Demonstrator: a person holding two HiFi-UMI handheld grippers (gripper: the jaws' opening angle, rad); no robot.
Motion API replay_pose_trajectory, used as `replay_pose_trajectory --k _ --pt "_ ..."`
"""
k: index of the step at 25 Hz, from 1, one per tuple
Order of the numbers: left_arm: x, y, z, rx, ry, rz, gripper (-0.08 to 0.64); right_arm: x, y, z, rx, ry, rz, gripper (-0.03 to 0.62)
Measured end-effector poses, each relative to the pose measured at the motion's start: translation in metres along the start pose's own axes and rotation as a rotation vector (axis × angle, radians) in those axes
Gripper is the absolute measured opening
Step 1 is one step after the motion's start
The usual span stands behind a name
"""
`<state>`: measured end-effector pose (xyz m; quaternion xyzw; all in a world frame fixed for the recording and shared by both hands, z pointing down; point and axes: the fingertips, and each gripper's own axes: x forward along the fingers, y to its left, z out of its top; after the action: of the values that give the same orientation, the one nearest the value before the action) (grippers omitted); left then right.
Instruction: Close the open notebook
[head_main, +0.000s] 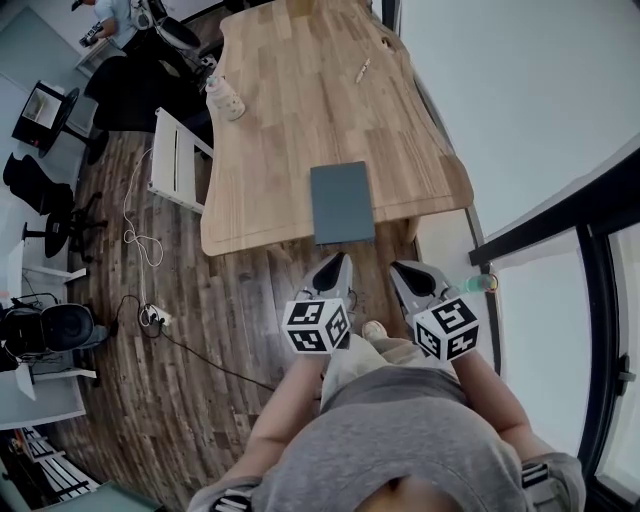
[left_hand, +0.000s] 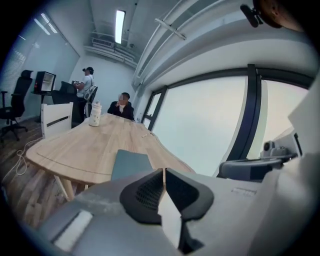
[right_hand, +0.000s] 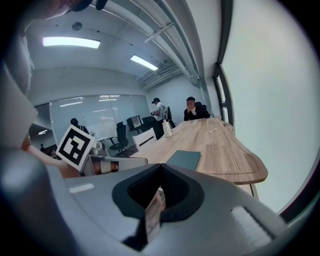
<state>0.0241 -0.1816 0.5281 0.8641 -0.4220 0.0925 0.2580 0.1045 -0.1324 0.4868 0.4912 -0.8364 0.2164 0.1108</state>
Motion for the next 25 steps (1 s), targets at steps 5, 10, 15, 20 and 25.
replay_pose_trajectory --k 5,10,15,20,25 --pt "-0.041 -0.005 0.007 0.019 -0.050 0.019 0.002 -0.010 0.025 -0.011 -0.021 0.006 0.025 0.002" --pt "-0.086 -0.008 0.009 0.005 -0.090 0.022 0.002 -0.023 0.056 -0.013 -0.037 -0.009 0.035 0.002" --pt "-0.140 -0.013 0.001 0.010 -0.095 0.033 0.002 -0.043 0.096 -0.018 -0.029 -0.039 0.039 0.002" --pt "-0.189 -0.021 -0.011 0.006 -0.100 0.038 0.002 -0.068 0.139 -0.024 -0.032 -0.059 0.058 0.002" --pt "-0.226 -0.029 -0.030 0.017 -0.093 0.037 0.002 -0.091 0.170 -0.037 -0.034 -0.071 0.060 0.000"
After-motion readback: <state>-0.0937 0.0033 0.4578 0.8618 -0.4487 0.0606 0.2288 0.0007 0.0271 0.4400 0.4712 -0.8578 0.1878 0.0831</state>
